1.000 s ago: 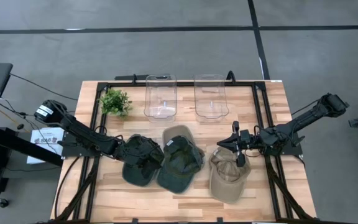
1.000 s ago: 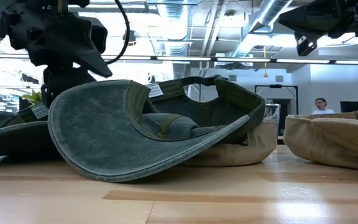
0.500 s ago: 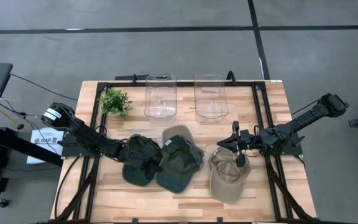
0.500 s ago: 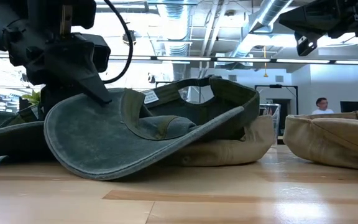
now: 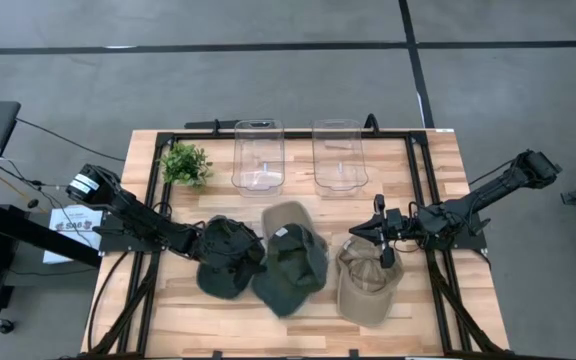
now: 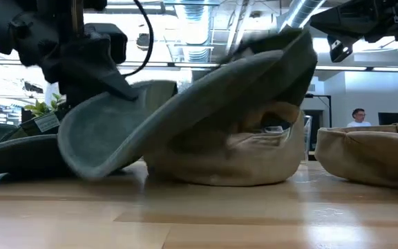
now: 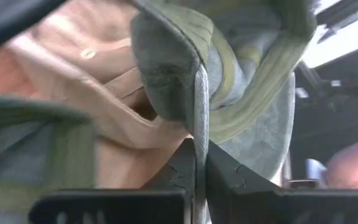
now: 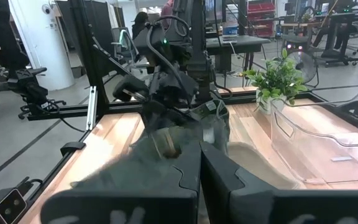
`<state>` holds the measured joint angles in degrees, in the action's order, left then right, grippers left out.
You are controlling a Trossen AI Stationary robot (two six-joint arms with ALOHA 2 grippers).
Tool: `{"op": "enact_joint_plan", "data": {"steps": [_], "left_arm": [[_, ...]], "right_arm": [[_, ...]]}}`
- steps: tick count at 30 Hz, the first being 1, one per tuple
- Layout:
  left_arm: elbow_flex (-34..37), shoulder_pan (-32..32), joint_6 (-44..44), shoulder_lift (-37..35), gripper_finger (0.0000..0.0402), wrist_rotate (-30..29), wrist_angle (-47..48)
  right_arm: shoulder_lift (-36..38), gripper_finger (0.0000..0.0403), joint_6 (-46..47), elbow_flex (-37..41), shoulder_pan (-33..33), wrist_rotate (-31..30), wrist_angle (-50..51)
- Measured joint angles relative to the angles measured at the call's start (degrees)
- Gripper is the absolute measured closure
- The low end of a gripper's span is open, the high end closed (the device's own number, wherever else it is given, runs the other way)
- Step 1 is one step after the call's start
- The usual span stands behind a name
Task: Pick & Place hat
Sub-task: Put the right black cap into the right transparent bin
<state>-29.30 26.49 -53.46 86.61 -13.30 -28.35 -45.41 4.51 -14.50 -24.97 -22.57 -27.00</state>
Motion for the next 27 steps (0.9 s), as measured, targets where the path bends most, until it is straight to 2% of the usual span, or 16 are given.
{"op": "enact_joint_plan", "data": {"steps": [10,15,19,22,27], "left_arm": [[0.00,0.16,3.76,-0.16,0.0387,0.02,-6.04],[0.00,0.31,8.21,-3.97,0.0386,-0.26,-6.25],[0.00,0.56,14.46,-8.65,0.0390,-3.31,-6.42],[0.00,0.22,20.55,-11.75,0.0386,-7.72,-6.44],[0.00,-2.25,30.23,-14.49,0.0390,-16.46,-6.50]], "right_arm": [[0.00,0.0403,0.00,0.00,0.00,0.00,-0.03],[0.00,0.0403,-0.02,0.00,0.00,0.00,-0.60],[-0.01,0.0403,-0.37,0.02,-0.02,-0.80,-1.87],[-0.02,0.0403,-0.59,0.02,0.00,-5.97,-3.24],[-0.02,0.0403,-6.19,0.04,0.00,-20.95,-12.38]]}}
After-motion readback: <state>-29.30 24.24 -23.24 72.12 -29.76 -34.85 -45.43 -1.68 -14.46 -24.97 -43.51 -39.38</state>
